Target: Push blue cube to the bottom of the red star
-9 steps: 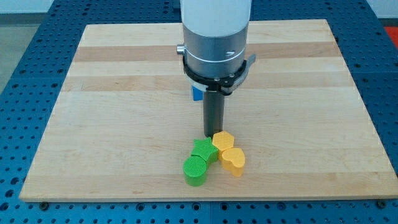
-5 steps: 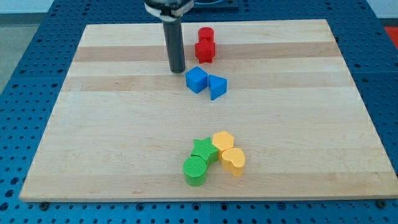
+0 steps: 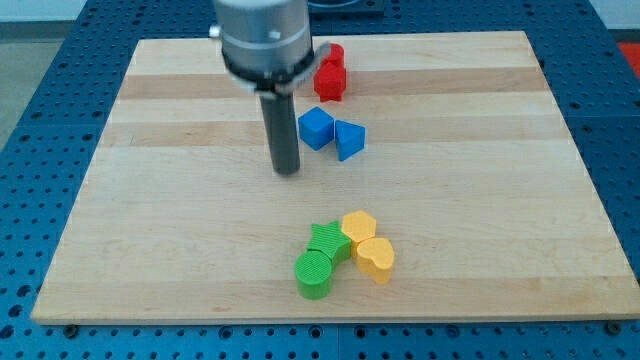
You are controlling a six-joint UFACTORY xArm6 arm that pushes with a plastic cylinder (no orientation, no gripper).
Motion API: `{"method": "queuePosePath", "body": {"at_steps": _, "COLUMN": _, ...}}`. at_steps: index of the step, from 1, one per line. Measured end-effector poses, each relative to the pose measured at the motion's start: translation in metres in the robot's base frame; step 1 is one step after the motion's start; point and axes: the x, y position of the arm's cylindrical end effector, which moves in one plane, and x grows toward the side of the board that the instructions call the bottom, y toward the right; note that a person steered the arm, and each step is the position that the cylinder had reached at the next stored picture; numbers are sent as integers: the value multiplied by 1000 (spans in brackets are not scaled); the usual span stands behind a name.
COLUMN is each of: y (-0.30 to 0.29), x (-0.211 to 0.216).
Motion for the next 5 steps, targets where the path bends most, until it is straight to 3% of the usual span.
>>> {"method": "queuePosePath", "body": {"at_steps": 3, "y": 0, "x": -56}}
{"method": "queuePosePath", "body": {"at_steps": 5, "y": 0, "x": -64}}
